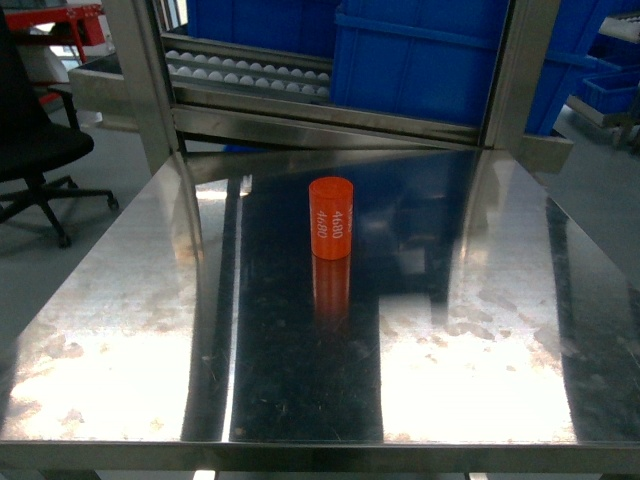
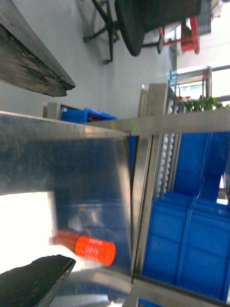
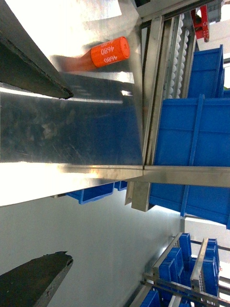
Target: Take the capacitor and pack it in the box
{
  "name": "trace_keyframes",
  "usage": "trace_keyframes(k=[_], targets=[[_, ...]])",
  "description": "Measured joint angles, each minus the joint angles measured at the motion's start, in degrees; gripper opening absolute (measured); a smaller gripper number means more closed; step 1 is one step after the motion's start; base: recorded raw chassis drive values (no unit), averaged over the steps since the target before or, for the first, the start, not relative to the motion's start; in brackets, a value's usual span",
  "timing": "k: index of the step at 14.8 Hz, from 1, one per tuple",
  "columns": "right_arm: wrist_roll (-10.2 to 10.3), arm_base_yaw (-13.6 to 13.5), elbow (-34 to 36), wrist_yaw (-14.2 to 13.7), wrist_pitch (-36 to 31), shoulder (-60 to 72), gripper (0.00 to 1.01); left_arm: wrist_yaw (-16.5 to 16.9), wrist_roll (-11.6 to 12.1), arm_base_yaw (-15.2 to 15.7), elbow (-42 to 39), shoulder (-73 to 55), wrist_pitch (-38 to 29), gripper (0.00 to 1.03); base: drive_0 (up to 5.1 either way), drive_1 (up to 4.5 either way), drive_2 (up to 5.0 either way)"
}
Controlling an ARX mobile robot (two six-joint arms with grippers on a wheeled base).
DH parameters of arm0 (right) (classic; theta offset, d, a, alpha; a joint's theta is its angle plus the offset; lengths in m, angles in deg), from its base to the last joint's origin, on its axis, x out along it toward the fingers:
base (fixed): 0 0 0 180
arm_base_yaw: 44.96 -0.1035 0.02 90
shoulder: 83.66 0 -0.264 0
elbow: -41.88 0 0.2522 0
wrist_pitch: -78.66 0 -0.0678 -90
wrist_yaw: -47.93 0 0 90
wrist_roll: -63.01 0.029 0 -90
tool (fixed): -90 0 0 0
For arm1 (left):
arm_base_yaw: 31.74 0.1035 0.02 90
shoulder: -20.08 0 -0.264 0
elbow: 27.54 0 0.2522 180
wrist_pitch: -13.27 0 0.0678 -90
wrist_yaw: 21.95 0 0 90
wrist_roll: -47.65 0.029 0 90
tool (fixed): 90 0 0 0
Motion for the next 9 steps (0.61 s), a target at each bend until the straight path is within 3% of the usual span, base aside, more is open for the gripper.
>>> trace_keyframes(k=[2,4,7,9], targets=[[0.0,0.0,0.0,0.0,0.1,0.0,0.98,3.2,-0.7,-3.6,3.1,-24.9,-22.5,0.98,0.0,0.00,0.0],[0.0,0.0,0.0,0.0,0.0,0.0,0.98,4.9,-0.9,-7.7,11.8,-47.9,-38.8,0.98,0.0,0.00,0.0],[0.0,0.0,0.0,0.0,0.0,0.0,0.98,5.0,-0.2,-15.0,24.7,-73.5,-42.6,0.98,0.0,0.00,0.0],[0.0,0.0,0.0,0.0,0.0,0.0,0.98,5.6,-0.9,-15.6,33.8,-84.3,-43.2,0.98,0.0,0.00,0.0]])
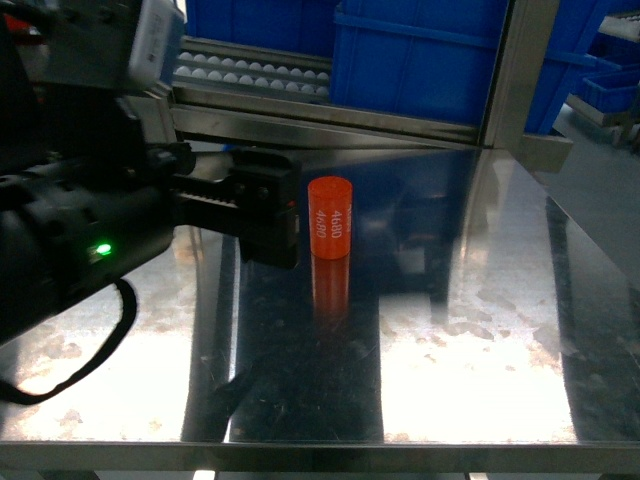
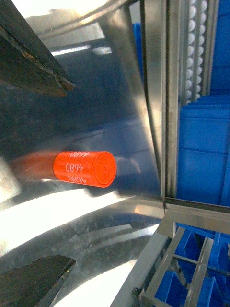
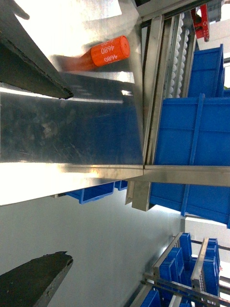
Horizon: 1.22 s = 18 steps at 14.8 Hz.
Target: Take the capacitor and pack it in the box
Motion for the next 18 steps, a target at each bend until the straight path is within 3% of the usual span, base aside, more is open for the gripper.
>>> trace_keyframes(k=[3,7,12,16,18], targets=[[0.0,0.0,0.0,0.0,0.0,0.0,0.98,0.5,-2.2,-0.5,12.4,-14.4,3.5,0.98,0.0,0.00,0.0],[0.0,0.0,0.0,0.0,0.0,0.0,0.98,0.8,-2.4,-0.9,28.5,-25.2,10.0,0.98,0.0,0.00,0.0],[0.0,0.0,0.0,0.0,0.0,0.0,0.98,0.3,-2.2,0.0,41.1,-36.6,14.0,0.98,0.0,0.00,0.0],[0.0,0.0,0.0,0.0,0.0,0.0,0.98,0.1,-2.2,-0.1,42.8,-37.7,13.6,0.50,0.0,0.00,0.0],[0.0,0.0,0.0,0.0,0.0,0.0,0.98,-0.1,-2.3,-0.1,42.4,-37.7,12.3,0.45,0.0,0.00,0.0]])
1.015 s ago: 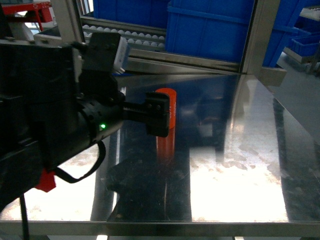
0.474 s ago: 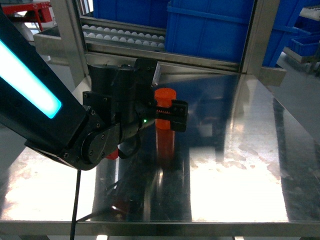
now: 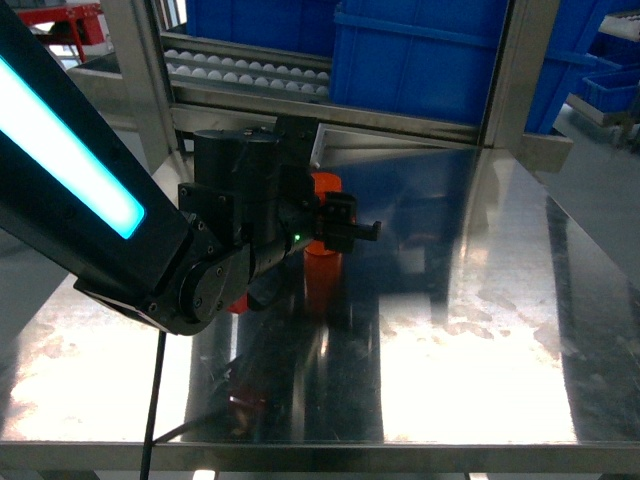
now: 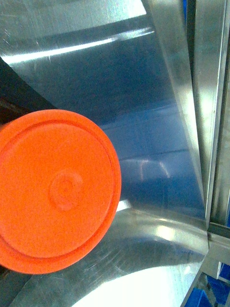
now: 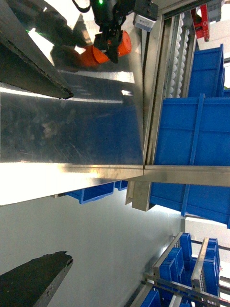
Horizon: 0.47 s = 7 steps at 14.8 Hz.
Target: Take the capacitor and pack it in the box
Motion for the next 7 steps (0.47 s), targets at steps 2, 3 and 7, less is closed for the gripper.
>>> trace_keyframes(k=[2,3,7], targets=[[0.0,0.0,0.0,0.0,0.0,0.0,0.98,-0.2,-0.3,0.0,-5.6,3.2,-3.2,0.45,0.0,0.00,0.0],[0.0,0.0,0.0,0.0,0.0,0.0,0.98,-0.2,-0.3,0.3,-11.1,8.6,-6.1,0.45,0.0,0.00,0.0],[0.0,0.0,0.0,0.0,0.0,0.0,0.98,-5.1,-0.4,2.8,-29.9,35.8,-10.1,0.45,0.0,0.00,0.0]])
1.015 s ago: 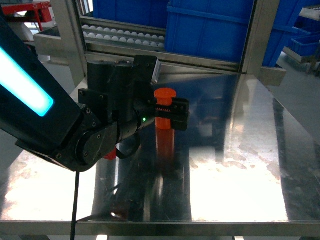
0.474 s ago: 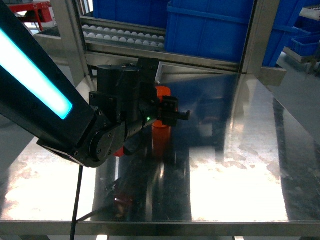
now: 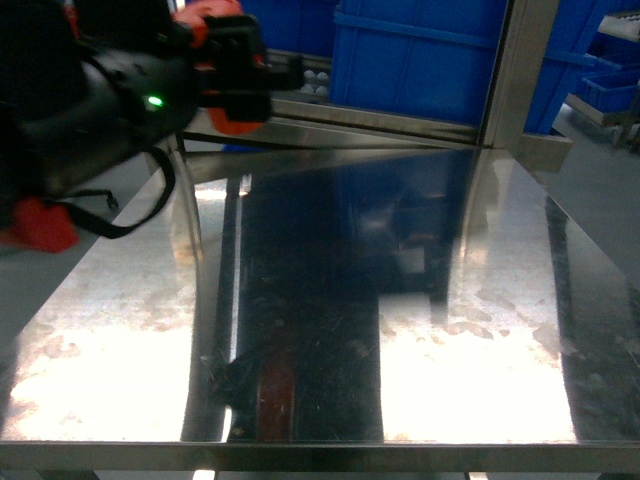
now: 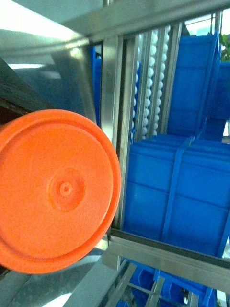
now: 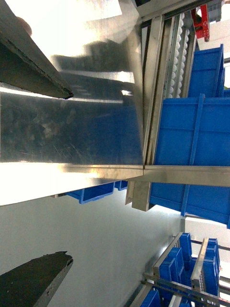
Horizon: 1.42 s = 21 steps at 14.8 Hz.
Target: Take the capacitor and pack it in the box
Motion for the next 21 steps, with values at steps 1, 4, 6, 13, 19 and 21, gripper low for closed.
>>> trace_keyframes(k=[1,4,6,13,19,21], targets=[[0.0,0.0,0.0,0.0,0.0,0.0,0.98,-0.7,-0.1,1.0,-6.4,6.6,1.1,0.45,0.0,0.00,0.0],[0.0,0.0,0.0,0.0,0.0,0.0,0.98,-4.5,-0.5,2.0,-21.3,29.0,7.5,0.45,0.0,0.00,0.0],[0.0,0.0,0.0,0.0,0.0,0.0,0.98,-7.3,0.1,1.0,-26.1,41.9,14.4,0.45,0.0,0.00,0.0],[0.0,0.0,0.0,0.0,0.0,0.0,0.98,-11.0,2.0,3.8,-30.9,51.6,24.2,0.44,0.0,0.00,0.0],[0.0,0.0,0.0,0.0,0.0,0.0,0.98,-2.7,2.0,12.2,-40.6,65.2,28.4,0.44,0.0,0.00,0.0],[0.0,0.0,0.0,0.0,0.0,0.0,0.98,2.0,2.0,15.8,-42.9,70.9,32.0,0.44,0.0,0.00,0.0]])
